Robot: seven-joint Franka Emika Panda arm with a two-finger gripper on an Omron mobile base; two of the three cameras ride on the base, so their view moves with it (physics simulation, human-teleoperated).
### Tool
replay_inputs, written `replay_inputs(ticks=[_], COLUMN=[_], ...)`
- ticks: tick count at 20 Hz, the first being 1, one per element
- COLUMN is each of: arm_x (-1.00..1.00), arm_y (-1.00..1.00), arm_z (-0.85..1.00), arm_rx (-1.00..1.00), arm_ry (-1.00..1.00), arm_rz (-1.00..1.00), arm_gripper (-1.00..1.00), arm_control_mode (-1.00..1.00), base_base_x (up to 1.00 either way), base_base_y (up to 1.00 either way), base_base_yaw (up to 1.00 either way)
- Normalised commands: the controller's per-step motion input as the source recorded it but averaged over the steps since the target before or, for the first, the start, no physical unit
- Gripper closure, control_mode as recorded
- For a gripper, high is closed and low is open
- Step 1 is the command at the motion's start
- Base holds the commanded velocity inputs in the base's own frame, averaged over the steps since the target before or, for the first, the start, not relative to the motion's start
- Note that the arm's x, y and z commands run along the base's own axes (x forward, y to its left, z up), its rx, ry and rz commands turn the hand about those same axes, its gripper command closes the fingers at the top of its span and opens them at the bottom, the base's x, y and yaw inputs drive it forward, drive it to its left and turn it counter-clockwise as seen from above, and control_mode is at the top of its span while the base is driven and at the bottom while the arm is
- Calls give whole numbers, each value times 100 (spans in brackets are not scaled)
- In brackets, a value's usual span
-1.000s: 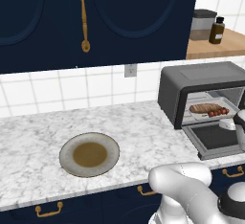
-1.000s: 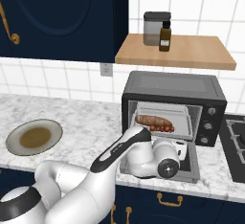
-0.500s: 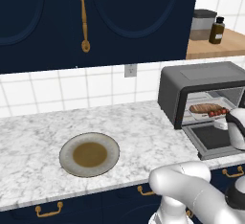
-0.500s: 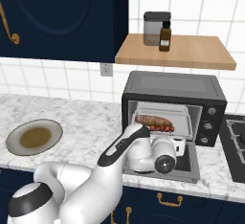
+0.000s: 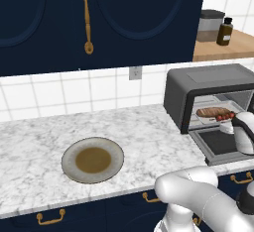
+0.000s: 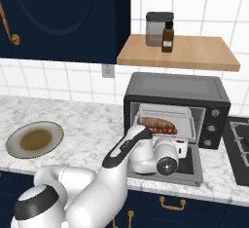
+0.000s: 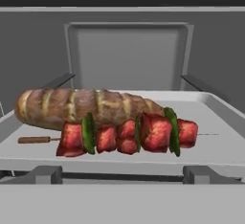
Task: Pick up the kebab skewer and baguette bread, and place them inside the toaster oven. Close the toaster oven door and start by setting the timer.
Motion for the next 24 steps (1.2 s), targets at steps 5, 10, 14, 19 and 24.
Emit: replay_inputs(ticks=[5,10,14,19,24], arm_x=[12,2,2,16,20], arm_y=[0,0,0,0,0], arm_z=[-1,-4,-7,0,0], arm_rx=[1,3,4,1,0], arm_ry=[0,0,0,0,0], arm_rz=[0,0,0,0,0], arm_gripper=[-100,-100,-100,-100,-100], arm_control_mode=[-100,-100,-100,-100,-100], base_base_x=[0,0,0,0,0], base_base_y=[0,0,0,0,0], base_base_yaw=[0,0,0,0,0])
